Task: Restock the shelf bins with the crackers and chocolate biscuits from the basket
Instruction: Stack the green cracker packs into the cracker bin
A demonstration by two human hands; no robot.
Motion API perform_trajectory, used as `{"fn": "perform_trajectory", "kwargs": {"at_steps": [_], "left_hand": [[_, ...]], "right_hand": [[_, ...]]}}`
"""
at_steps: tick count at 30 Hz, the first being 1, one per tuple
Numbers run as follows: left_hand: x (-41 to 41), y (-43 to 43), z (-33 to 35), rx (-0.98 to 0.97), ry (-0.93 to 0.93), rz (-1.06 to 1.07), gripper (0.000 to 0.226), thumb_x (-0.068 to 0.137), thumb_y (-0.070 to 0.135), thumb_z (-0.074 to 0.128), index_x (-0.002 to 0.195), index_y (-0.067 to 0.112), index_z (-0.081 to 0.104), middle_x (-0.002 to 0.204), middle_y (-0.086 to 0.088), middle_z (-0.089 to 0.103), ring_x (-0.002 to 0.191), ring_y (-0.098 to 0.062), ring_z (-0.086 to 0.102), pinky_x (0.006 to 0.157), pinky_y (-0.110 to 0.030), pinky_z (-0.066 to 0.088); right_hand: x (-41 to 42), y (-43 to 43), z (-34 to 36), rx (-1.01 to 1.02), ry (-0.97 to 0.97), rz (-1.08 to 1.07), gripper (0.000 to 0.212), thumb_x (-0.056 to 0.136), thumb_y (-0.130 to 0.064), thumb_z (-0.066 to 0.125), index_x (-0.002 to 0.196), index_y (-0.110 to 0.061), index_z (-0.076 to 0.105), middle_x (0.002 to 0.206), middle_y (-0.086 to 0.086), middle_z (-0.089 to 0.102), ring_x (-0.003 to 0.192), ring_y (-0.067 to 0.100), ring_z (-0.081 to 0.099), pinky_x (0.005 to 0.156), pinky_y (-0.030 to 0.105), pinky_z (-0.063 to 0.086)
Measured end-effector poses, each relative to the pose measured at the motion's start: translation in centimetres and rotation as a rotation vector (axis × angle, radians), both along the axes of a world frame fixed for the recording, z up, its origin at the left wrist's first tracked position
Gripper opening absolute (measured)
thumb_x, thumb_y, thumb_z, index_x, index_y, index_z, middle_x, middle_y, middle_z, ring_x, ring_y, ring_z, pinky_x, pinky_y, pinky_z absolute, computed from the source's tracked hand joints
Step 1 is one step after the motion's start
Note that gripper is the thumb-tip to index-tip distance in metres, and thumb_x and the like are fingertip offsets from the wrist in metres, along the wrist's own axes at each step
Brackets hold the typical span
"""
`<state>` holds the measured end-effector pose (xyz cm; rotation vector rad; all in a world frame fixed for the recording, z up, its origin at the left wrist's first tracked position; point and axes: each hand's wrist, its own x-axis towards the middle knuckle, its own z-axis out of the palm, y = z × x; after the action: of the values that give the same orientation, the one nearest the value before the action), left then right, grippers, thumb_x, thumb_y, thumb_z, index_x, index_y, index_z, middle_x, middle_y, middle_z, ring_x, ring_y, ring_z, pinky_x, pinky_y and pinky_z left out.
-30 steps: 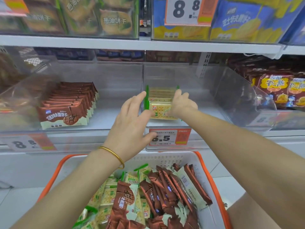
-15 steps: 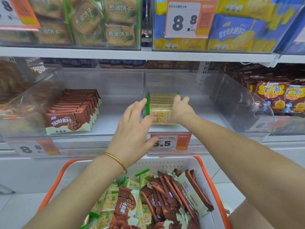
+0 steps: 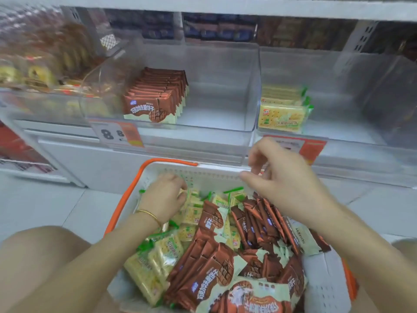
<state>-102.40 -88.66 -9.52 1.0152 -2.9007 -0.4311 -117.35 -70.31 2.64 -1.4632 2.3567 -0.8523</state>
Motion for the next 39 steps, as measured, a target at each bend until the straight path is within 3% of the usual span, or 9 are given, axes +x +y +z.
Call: {"fn": "perform_trajectory", "kwargs": {"at_steps": [6,9,17,23,26,29,32,35,39], "left_hand": [[0.1,-1.1,-4.5,-0.11,-0.423,0.235,0.071,0.083,0.064,0.051,0.128,0.01,0.043,0.128,-0.011,0.045,0.121,-0.029,0.041,0.098,-0.04,0.039],[0.0,-0.9,-5.9,-0.253,-0.481,0.214,0.067,0.084,0.062,0.052,0.125,0.011,0.044,0.127,-0.01,0.045,0.12,-0.028,0.042,0.096,-0.037,0.037],[-0.8,-0.6,-4.3,-0.053,-0.252,0.186,0.025,0.087,0.028,0.061,0.108,0.017,0.052,0.11,-0.004,0.059,0.095,-0.022,0.054,0.074,-0.032,0.045],[-0.7,1.2,4.6,0.3,-0.056,-0.072,0.031,0.084,0.022,0.069,0.112,0.023,0.058,0.101,0.008,0.059,0.093,-0.012,0.055,0.08,-0.023,0.045],[-1.3,2.9,10.1,0.463,0.089,-0.236,0.029,0.081,0.014,0.072,0.105,0.027,0.063,0.09,0.015,0.063,0.082,-0.001,0.058,0.07,-0.011,0.045],[-3.3,4.0,13.6,0.429,0.191,-0.336,0.031,0.079,0.013,0.072,0.104,0.03,0.064,0.09,0.016,0.063,0.084,0.004,0.057,0.07,-0.005,0.042],[-6.3,4.7,15.2,0.259,0.364,-0.355,0.042,0.079,0.026,0.071,0.117,0.033,0.055,0.098,0.019,0.054,0.091,0.001,0.052,0.078,-0.004,0.037],[-9.1,4.8,15.2,-0.017,0.634,-0.298,0.054,0.081,0.036,0.062,0.129,0.016,0.049,0.112,0.005,0.048,0.108,-0.013,0.047,0.09,-0.023,0.037],[-11.8,4.8,13.4,-0.21,0.515,-0.291,0.056,0.08,0.037,0.061,0.127,0.008,0.051,0.134,-0.015,0.044,0.126,-0.034,0.038,0.104,-0.036,0.028]], "right_hand": [[0.3,-2.9,-10.5,0.362,-0.034,0.066,0.023,0.091,-0.031,0.059,0.109,-0.017,0.055,0.097,-0.001,0.063,0.093,0.018,0.06,0.081,0.038,0.05],[-0.6,-2.6,-12.1,0.376,-0.052,0.042,0.023,0.091,-0.03,0.058,0.111,-0.018,0.055,0.097,-0.002,0.062,0.091,0.016,0.059,0.08,0.038,0.051],[-1.2,-2.2,-12.2,0.317,-0.09,0.024,0.022,0.091,-0.028,0.059,0.111,-0.019,0.055,0.095,-0.005,0.063,0.088,0.013,0.06,0.079,0.033,0.05],[-0.9,-1.2,-7.6,0.197,0.104,0.161,0.06,0.091,-0.039,0.058,0.143,-0.023,0.032,0.135,-0.001,0.045,0.11,0.016,0.053,0.091,0.034,0.047],[-2.0,-0.2,-3.4,0.154,0.167,0.197,0.064,0.085,-0.049,0.06,0.142,-0.031,0.038,0.134,-0.009,0.047,0.118,0.01,0.048,0.096,0.033,0.043],[-3.6,1.2,0.1,0.084,0.076,0.216,0.033,0.08,-0.042,0.069,0.109,-0.028,0.064,0.094,-0.02,0.06,0.085,-0.007,0.054,0.073,0.018,0.041],[-6.2,2.9,3.2,-0.052,-0.078,0.106,0.014,0.074,-0.034,0.074,0.084,-0.028,0.064,0.071,-0.013,0.057,0.062,-0.004,0.051,0.057,0.01,0.037],[-10.0,4.1,5.5,-0.23,-0.139,-0.115,0.01,0.078,-0.024,0.074,0.082,-0.024,0.065,0.059,-0.011,0.058,0.047,0.002,0.047,0.046,0.014,0.037],[-15.0,3.2,6.2,-0.216,-0.11,-0.339,0.012,0.082,-0.02,0.073,0.09,-0.017,0.065,0.062,-0.004,0.058,0.044,0.004,0.051,0.038,0.016,0.042]]}}
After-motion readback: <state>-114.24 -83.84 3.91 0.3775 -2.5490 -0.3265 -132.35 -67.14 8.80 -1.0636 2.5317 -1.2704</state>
